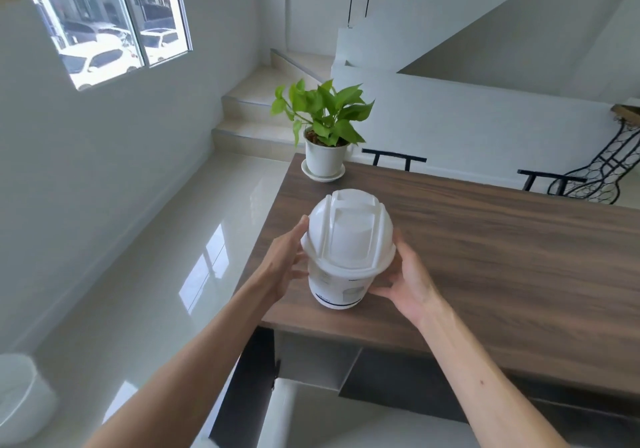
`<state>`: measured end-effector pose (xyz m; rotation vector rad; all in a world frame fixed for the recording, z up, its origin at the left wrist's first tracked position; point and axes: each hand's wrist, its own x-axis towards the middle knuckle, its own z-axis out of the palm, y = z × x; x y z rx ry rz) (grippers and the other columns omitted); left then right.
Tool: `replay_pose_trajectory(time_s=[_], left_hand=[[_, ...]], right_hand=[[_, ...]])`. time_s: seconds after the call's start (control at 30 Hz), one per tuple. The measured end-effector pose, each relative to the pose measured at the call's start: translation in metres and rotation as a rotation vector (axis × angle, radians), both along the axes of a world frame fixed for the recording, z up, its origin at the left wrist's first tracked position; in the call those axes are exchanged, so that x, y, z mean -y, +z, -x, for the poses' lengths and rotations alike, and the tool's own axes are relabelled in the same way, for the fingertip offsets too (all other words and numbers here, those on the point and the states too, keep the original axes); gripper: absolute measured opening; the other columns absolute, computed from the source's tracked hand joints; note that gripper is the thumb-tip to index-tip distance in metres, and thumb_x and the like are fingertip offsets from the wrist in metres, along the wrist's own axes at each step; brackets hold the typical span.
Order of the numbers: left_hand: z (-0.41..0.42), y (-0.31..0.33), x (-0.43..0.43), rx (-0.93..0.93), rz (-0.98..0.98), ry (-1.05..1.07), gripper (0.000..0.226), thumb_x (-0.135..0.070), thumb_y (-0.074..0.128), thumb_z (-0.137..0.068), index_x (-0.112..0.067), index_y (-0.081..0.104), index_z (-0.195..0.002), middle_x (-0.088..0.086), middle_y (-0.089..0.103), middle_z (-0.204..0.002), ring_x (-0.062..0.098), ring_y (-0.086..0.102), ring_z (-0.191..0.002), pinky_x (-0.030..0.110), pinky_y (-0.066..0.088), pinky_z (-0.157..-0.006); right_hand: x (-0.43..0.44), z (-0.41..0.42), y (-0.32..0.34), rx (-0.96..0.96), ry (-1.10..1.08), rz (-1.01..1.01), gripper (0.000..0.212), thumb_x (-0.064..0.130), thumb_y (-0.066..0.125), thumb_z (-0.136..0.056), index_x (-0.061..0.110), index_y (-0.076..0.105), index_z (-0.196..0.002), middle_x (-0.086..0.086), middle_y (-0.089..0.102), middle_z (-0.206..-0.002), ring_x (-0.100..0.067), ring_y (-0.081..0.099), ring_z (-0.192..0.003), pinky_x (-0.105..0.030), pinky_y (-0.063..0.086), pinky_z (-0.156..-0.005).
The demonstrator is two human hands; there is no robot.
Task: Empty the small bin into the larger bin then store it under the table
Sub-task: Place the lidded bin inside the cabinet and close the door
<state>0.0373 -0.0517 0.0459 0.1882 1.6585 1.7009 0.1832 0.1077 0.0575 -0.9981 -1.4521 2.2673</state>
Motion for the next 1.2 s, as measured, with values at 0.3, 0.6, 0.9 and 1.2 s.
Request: replay_pose_trajectory(time_s=[0.3,0.6,0.9,1.2], left_hand=[[-0.082,-0.003,0.093,-0.016,-0.005,-0.03,0.052,-0.063,0.05,-0.102,-0.029,0.073,-0.134,0.002,0.077,-0.124,0.027,0.07,-0.118,0.058,0.053,-0.107],[-0.153,-0.034,0.15,-0.024,-0.024,-0.069,0.044,-0.063,0.05,-0.102,-0.039,0.073,-0.131,-0.012,0.077,-0.128,0.014,0.072,-0.121,0.042,0.059,-0.098],[-0.189,-0.109,0.142,0.069,0.063,-0.014,0.05,-0.068,0.048,-0.096,-0.037,0.077,-0.122,0.003,0.078,-0.123,0.023,0.071,-0.121,0.036,0.059,-0.097],[-0.19,-0.215,0.117,0.267,0.225,0.139,0.031,-0.021,0.047,-0.107,-0.009,0.074,-0.117,-0.009,0.075,-0.094,0.019,0.065,-0.101,0.03,0.052,-0.091]], right_hand=[[0.093,-0.09,-0.008,0.006,0.032,-0.036,0.046,0.062,0.054,-0.096,0.034,0.071,-0.128,0.001,0.072,-0.131,-0.026,0.063,-0.124,-0.064,0.047,-0.103],[0.141,-0.155,-0.037,0.037,-0.012,-0.03,0.057,0.061,0.061,-0.088,0.025,0.067,-0.133,0.0,0.071,-0.132,-0.024,0.065,-0.124,-0.06,0.052,-0.102],[0.137,-0.183,-0.125,0.091,-0.043,0.125,0.034,0.026,0.043,-0.108,0.019,0.067,-0.132,0.001,0.073,-0.117,-0.02,0.066,-0.112,-0.053,0.045,-0.11],[0.118,-0.173,-0.234,0.289,-0.051,0.292,0.037,0.011,0.041,-0.101,0.03,0.069,-0.118,0.001,0.071,-0.126,-0.029,0.057,-0.134,-0.049,0.046,-0.107]])
